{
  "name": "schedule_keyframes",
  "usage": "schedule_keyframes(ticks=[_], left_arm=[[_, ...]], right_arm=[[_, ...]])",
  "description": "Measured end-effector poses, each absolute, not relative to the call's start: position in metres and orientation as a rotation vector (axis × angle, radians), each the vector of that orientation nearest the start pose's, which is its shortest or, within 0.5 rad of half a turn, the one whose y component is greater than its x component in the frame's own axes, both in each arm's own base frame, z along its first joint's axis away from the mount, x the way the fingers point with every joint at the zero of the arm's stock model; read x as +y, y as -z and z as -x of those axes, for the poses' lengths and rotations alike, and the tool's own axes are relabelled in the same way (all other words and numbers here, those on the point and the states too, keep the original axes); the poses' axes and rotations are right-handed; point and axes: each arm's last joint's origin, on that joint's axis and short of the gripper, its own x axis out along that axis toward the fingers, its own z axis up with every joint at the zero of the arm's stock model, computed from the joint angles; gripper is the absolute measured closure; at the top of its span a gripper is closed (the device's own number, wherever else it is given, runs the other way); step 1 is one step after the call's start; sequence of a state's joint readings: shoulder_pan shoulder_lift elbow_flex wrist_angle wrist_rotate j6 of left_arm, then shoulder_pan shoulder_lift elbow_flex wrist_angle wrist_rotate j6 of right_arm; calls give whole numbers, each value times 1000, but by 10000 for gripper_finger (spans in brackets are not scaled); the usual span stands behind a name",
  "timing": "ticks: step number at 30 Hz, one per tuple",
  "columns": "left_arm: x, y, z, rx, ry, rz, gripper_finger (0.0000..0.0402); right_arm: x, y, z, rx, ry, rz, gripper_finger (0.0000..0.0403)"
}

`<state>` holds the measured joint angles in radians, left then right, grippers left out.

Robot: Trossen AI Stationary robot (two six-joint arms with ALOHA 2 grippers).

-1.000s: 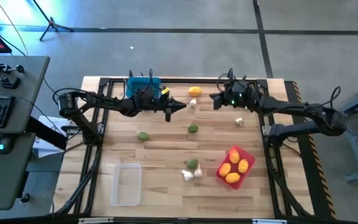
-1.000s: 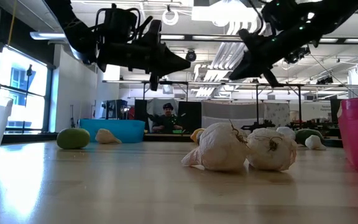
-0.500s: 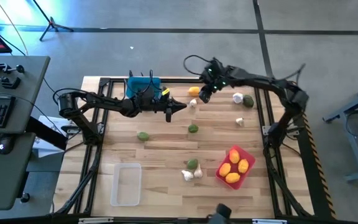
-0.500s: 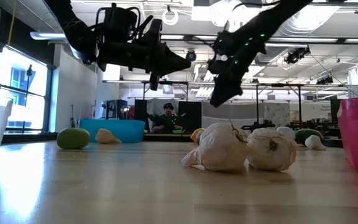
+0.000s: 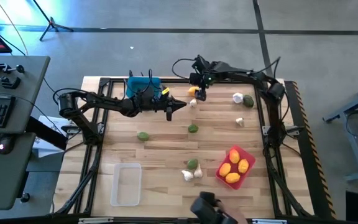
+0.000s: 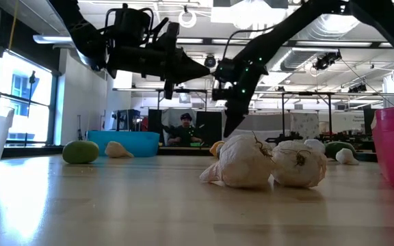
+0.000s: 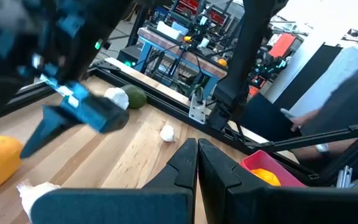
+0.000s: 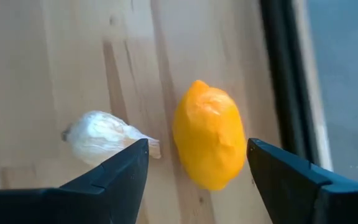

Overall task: Sort produce into baskets
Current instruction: Put the lemon into the red bin

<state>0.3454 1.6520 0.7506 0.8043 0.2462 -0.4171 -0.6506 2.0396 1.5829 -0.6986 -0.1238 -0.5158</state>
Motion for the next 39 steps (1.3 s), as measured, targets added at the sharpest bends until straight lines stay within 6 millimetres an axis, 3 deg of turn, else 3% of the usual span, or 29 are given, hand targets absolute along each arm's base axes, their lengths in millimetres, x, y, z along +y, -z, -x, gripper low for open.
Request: schedule_keyframes(ticks=[11, 18, 20, 24, 31, 34, 39], left_arm=[[107, -200, -318, 93, -121, 467, 401], [107, -200, -318, 93, -120, 468, 401], [107, -200, -318, 93, -120, 469, 401], [107, -200, -318, 93, -120, 469, 401], [107, -200, -318, 97, -121, 470, 401], [107, -200, -318, 101, -121, 444, 401], [108, -199, -318, 104, -120, 376, 401]], right_arm=[[-260, -154, -345, 1260, 148, 3, 144], [-257, -152, -344, 1267, 138, -80, 230], [-257, -155, -342, 1263, 155, -105, 256], [-259, -165, -336, 1255, 194, -155, 260], [-254, -215, -315, 1150, 279, -339, 260], [-241, -231, -307, 1045, 336, -422, 260], [-202, -225, -289, 923, 438, -548, 260]])
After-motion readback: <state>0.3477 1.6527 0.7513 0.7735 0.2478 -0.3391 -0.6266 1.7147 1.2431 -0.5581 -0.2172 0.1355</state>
